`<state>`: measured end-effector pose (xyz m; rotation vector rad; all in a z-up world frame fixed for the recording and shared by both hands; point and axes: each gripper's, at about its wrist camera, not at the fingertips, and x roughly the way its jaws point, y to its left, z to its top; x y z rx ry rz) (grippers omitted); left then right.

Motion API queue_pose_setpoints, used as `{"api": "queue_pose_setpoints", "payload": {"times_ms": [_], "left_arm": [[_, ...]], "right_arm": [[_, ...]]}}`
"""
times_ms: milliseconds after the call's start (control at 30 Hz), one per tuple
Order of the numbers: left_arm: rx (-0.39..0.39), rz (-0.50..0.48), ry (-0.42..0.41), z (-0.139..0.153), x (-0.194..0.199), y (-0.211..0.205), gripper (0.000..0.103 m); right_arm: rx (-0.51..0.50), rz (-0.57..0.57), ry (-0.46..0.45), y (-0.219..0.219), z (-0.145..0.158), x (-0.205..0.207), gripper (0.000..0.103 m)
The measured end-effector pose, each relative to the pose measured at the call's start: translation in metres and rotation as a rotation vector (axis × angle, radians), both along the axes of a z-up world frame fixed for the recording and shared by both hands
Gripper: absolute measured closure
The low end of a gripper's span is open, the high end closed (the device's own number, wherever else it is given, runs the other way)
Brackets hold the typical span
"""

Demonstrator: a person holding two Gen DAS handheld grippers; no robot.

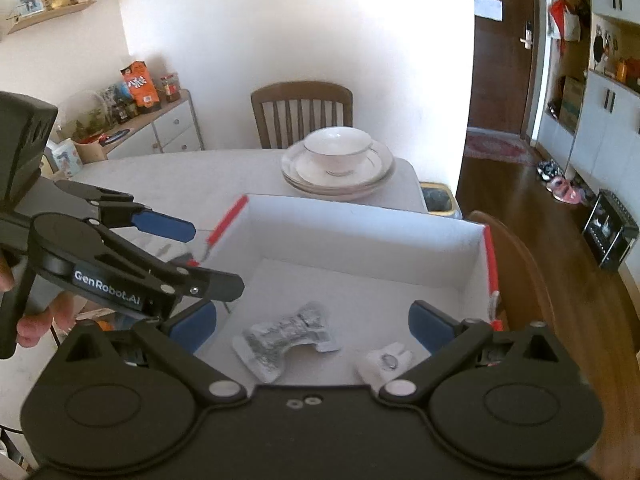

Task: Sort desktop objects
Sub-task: 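Withdraw both grippers from the box back toward the item pile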

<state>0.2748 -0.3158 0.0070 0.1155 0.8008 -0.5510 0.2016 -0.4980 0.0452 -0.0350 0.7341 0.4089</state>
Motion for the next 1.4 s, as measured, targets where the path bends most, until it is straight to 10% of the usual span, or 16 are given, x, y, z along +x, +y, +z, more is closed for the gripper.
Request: {"api": "queue_pose_setpoints", "payload": {"times_ms": [200, 1400], "left_arm": [[-0.025, 0.035, -0.044, 0.009, -0.019, 0.036, 0.0], [-0.046, 0.181, -0.194, 0.011, -0.131, 0.269, 0.001]], "right_arm": [[0.025, -0.021, -0.016, 0.026, 0.004, -0.017, 0.0], [0.018, -0.04, -0.108, 0.221, -0.007, -0.085, 0.0]]}}
